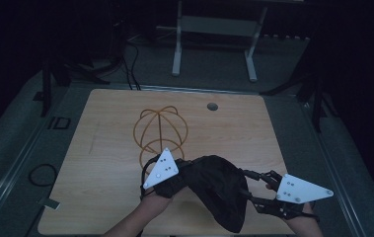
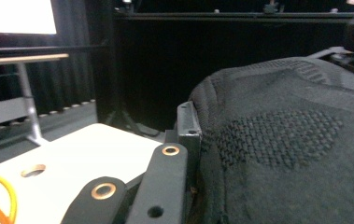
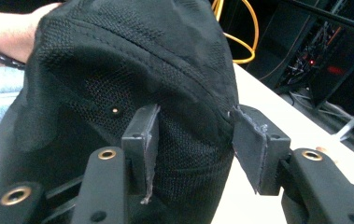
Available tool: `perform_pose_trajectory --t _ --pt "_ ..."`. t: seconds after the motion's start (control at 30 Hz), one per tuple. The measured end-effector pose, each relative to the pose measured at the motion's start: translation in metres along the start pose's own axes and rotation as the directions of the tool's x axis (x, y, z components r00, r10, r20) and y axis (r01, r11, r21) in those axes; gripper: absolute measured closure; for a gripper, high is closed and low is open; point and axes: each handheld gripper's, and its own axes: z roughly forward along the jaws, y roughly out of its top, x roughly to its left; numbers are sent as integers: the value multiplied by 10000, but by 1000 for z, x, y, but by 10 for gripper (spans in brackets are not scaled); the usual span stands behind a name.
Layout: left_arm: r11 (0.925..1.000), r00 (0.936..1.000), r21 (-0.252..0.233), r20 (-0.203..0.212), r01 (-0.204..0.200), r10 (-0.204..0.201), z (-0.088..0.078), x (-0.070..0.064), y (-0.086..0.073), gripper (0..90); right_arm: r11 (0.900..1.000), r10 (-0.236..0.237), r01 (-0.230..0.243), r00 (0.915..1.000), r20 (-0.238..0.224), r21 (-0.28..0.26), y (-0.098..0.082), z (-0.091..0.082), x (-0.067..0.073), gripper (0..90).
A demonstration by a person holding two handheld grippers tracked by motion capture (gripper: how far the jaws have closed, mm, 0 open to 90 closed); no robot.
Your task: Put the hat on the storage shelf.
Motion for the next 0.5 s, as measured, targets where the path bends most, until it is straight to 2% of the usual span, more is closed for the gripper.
perform_pose_trajectory --t 0.13,0.3,0.37,0.4,0.5 --pt "9998 9998 133 172 134 -137 1 1 1 896 9996 -235 235 9997 20 -132 3 1 -1 553" --pt "9994 9996 323 237 -141 134 5 -2 1 896 9988 -467 465 9988 -122 -177 7 6 -2 582" --pt "9995 9996 298 281 -60 51 6 -2 1 896 9985 -530 527 9984 -200 -160 8 9 -2 571" --pt "9996 9997 293 228 -35 29 7 -2 1 896 9987 -500 497 9986 -189 -125 9 11 -3 591" --pt "9997 9999 264 163 -8 4 6 -1 1 896 9988 -479 482 9982 -367 70 9 17 -2 791"
